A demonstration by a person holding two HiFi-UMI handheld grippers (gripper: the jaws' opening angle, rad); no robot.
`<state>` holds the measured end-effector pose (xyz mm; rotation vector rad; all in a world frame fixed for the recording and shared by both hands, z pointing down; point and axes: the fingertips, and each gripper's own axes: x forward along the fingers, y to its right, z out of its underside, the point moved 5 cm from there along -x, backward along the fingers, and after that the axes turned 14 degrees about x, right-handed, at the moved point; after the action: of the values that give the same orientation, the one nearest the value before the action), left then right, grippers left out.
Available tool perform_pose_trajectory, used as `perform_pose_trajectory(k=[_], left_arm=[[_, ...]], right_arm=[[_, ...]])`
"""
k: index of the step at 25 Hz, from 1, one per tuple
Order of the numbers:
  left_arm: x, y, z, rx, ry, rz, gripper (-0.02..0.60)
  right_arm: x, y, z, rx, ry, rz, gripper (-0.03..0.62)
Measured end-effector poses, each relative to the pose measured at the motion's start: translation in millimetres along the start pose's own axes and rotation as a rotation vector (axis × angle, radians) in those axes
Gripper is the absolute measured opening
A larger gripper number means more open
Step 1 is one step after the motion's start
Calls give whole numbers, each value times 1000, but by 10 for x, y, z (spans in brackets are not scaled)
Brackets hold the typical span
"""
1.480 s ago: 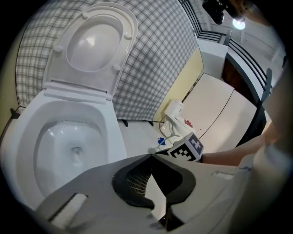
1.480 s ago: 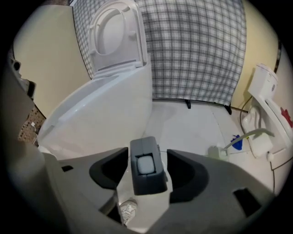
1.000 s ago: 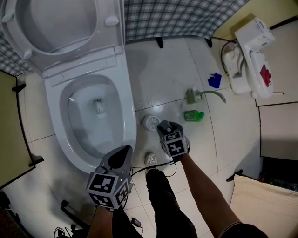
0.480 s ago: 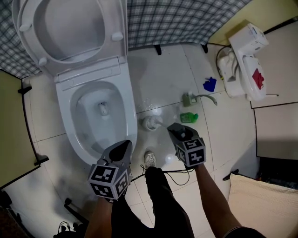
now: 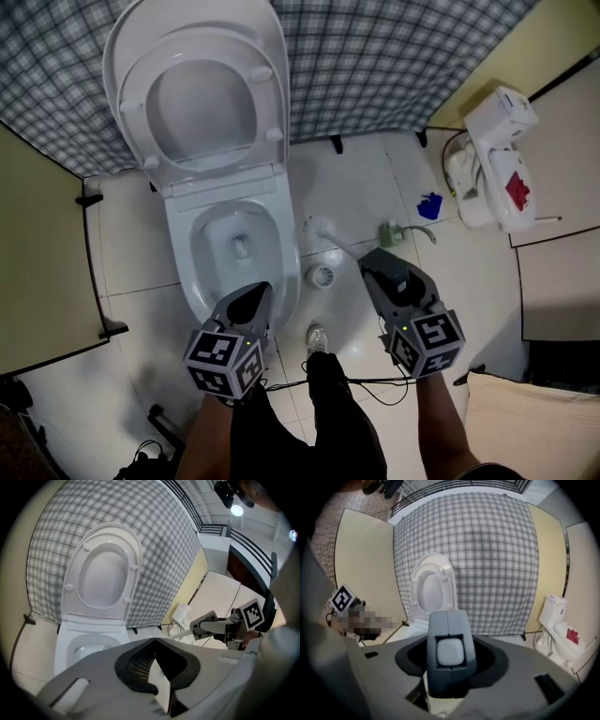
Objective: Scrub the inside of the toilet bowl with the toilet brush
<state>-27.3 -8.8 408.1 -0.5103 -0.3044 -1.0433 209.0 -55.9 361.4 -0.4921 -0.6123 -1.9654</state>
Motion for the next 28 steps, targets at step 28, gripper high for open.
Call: perform_pose_trajectory(k=[28], left_arm=[[-304,-922,707,-97,6,-122,9]], right_arm=[[2233,-1428,638,10,-95,-218,225]])
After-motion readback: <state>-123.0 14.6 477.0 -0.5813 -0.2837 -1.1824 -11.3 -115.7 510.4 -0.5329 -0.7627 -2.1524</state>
